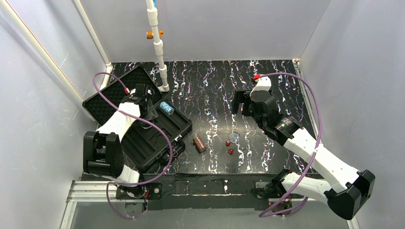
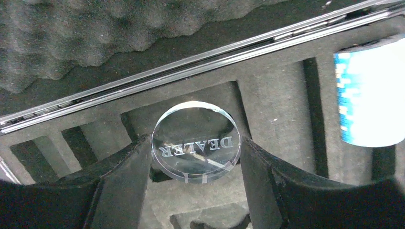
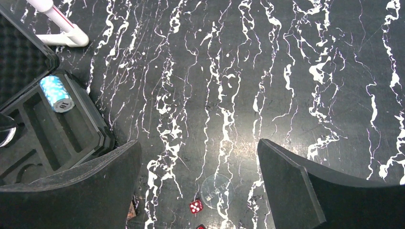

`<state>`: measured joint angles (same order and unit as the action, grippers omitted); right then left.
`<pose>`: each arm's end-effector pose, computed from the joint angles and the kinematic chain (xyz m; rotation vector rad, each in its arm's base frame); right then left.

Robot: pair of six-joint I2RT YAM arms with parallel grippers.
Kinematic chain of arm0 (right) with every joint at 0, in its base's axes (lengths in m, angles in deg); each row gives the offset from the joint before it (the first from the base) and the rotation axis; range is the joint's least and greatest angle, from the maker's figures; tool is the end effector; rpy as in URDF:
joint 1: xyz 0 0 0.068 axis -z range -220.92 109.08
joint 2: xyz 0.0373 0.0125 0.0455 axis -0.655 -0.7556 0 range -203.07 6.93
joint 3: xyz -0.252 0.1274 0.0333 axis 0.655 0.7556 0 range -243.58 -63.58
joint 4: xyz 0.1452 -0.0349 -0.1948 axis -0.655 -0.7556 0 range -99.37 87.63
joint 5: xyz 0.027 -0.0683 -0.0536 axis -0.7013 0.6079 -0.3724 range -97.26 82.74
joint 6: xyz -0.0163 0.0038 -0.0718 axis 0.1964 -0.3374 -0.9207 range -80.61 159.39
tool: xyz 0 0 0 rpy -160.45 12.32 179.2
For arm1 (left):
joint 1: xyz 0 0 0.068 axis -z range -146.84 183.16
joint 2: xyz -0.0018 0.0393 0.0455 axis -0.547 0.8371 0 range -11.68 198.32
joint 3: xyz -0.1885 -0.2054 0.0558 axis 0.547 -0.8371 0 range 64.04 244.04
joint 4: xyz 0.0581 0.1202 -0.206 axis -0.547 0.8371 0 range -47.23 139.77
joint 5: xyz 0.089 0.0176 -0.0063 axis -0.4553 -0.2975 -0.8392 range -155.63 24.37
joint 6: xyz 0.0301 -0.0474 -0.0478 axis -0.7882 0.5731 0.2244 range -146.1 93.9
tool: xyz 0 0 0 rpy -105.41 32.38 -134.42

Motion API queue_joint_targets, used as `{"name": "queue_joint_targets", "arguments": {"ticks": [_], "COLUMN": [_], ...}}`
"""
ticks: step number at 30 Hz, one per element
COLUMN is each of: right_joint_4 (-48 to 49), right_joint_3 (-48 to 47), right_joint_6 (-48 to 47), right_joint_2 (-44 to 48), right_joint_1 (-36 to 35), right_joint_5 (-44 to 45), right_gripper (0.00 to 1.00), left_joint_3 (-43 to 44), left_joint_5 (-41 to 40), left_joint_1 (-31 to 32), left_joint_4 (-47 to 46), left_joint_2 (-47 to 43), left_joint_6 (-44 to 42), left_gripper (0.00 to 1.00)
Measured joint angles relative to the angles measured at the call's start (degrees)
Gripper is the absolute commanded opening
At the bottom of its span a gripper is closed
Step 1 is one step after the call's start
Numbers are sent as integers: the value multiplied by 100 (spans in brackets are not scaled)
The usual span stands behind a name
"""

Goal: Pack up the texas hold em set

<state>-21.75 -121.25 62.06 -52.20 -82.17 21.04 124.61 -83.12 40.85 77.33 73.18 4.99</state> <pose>0.1905 0.1280 0.3589 0.0188 1.8992 0.2826 0.2961 -0.0214 0.2356 -0.6192 2.4539 0.1328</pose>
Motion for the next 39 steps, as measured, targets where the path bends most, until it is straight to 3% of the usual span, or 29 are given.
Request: {"name": "queue_joint_targets", "arguments": {"ticks": [32, 39], "right_joint_4": [-9, -11], "right_joint_3": [52, 133], "right_joint_6": [15, 24], "right_joint_2": [-13, -24], "right_joint_1": [0, 0], "right_joint_5": [-2, -4], "right_gripper": [98, 98], "left_joint_3": [-474, -566], "left_joint_5": [199, 212], "left_joint_1": [-173, -173], "left_joint_4": [-643, -761], "left_joint_2": [166, 107], "left_joint_6": [-61, -63], "left_gripper": [0, 24]}}
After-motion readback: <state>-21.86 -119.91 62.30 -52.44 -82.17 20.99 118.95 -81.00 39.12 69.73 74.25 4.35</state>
